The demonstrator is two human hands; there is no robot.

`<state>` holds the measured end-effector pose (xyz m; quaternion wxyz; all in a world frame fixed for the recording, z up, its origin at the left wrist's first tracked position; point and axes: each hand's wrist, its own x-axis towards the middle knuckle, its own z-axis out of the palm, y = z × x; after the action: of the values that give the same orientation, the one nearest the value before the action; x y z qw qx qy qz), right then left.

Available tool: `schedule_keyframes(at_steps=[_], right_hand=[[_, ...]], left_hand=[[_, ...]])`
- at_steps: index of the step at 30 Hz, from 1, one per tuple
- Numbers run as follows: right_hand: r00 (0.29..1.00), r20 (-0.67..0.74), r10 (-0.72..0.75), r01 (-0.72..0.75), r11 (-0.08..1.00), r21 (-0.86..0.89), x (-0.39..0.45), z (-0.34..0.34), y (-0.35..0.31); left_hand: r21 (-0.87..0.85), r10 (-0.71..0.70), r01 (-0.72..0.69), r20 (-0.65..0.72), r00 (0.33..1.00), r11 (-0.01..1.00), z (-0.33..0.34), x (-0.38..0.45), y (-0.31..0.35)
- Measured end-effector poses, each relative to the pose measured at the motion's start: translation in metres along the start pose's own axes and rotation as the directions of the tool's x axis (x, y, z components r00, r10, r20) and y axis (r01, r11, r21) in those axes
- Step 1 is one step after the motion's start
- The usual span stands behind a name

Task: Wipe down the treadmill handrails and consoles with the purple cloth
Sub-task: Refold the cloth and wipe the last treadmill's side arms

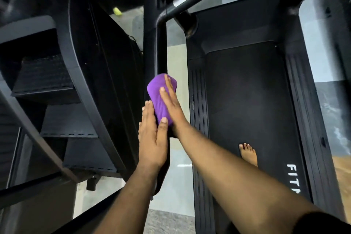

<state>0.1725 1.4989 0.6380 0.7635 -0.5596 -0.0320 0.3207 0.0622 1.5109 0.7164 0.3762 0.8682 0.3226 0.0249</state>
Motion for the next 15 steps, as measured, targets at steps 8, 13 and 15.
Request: schedule_keyframes(at_steps=[8, 13, 15], right_hand=[[0.987, 0.052, 0.150, -0.157, 0.971, 0.178, -0.079, -0.008, 0.056], [0.994, -0.087, 0.059, -0.064, 0.997, -0.052, 0.048, -0.006, -0.012], [0.997, -0.055, 0.047, -0.049, 0.998, -0.032, 0.060, -0.004, -0.012]], left_hand=[[0.147, -0.004, 0.007, -0.018, 1.000, 0.989, 0.003, 0.028, 0.009], [0.187, 0.015, -0.012, -0.013, 1.000, 0.982, 0.004, 0.057, 0.022], [0.185, 0.003, -0.001, -0.012, 1.000, 0.983, 0.005, 0.071, 0.028]])
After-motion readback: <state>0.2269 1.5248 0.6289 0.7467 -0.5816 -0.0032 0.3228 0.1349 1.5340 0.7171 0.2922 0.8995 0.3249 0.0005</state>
